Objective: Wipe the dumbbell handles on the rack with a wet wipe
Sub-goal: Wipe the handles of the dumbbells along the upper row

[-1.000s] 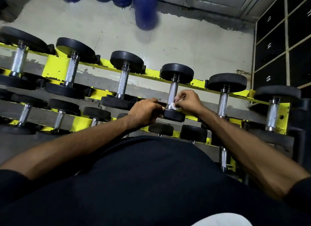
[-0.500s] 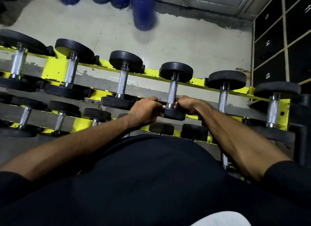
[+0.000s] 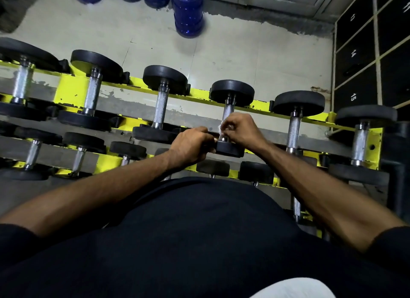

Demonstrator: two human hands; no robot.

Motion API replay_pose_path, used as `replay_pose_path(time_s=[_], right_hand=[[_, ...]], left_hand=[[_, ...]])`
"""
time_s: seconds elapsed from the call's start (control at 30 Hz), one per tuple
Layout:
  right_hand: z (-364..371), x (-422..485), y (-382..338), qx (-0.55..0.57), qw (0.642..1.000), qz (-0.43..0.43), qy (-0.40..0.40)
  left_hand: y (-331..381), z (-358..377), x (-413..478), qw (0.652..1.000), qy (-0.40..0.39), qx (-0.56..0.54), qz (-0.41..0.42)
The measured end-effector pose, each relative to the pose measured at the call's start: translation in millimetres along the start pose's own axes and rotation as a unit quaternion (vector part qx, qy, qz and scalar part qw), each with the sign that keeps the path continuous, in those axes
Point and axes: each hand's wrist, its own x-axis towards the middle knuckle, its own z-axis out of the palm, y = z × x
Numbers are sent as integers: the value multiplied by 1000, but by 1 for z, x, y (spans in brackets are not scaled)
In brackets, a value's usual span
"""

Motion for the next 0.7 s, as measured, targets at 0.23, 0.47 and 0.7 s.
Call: replay_pose_path(time_s=[0.23, 0.47, 0.7], right_hand=[[-3, 20, -17, -176, 976, -81, -99], [-10, 47, -30, -430, 898, -74, -62], [1, 49, -42, -392, 885, -133, -211]], left_hand=[[-2, 1, 2, 1000, -2, -1, -12], [-1, 3, 3, 1000, 3, -5, -17], [0, 2, 4, 1000, 2, 2, -18]])
